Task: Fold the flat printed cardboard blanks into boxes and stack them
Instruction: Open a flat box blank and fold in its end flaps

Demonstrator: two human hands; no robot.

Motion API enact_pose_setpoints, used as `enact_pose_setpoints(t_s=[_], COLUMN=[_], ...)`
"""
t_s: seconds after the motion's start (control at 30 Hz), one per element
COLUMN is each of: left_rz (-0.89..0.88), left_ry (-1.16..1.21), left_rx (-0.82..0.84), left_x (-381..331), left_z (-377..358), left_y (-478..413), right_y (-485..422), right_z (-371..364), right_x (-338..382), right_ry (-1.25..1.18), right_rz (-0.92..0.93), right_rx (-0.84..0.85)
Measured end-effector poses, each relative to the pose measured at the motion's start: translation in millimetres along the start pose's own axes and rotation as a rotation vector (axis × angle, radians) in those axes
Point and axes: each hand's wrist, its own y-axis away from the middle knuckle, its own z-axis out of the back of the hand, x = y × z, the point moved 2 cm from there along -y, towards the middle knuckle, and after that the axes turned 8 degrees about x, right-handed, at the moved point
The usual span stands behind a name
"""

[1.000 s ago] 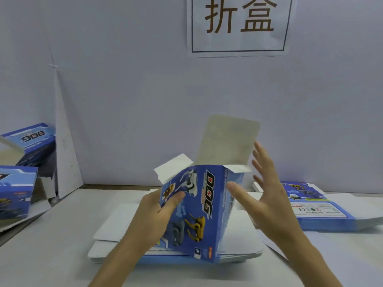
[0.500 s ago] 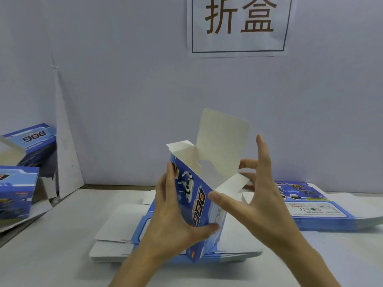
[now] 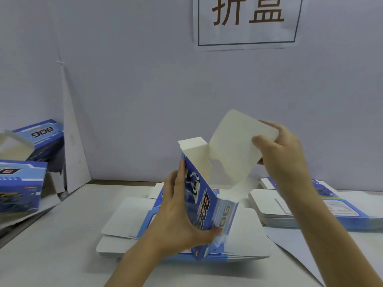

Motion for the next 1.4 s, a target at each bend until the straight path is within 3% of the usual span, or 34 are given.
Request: enact_pose_setpoints(t_s=[0.1,0.17,0.23,0.3,0.43,0.53,0.7,0.8,0.9,1.0,1.27,1.33,1.4], left_rz=[-0.001,-0.009,-0.016,-0.005,0.031,0.029,0.038,0.035,0.041,0.042,0.030,0.017,0.012], left_ry=[0.042,0.069,0.056,0.035,0.042,0.038,0.053,0.052,0.031,-0.005,-0.100,-0.115,-0.126], left_rx=[0.001,-0.009,-0.004,0.011,0.041,0.059,0.051,0.047,0.059,0.072,0.042,0.026,0.020], left_x=[5,7,5,4,6,6,6,5,6,8,4,2,0], left_z=[1,1,0,1,3,-1,2,1,1,1,-3,-3,-4], left_y=[0,1,2,2,1,0,2,1,1,1,2,3,4], right_y=[10,30,49,45,11,-5,20,29,17,7,6,5,2], right_z=[-2,-14,-25,-22,2,7,-21,-26,-18,-8,1,4,5], right_x=[-37,-63,-71,-72,-54,-43,-57,-64,-62,-55,-38,-30,-26], right_ry=[-0.420,-0.616,-0.724,-0.746,-0.665,-0.612,-0.713,-0.801,-0.706,-0.573,-0.188,-0.258,-0.489], right_rz=[-0.461,-0.817,-0.973,-0.943,-0.656,-0.493,-0.833,-0.867,-0.648,-0.361,-0.012,-0.048,-0.235], right_rx=[0.003,0.244,0.430,0.413,0.222,0.174,0.412,0.391,0.226,0.163,0.073,0.059,0.047])
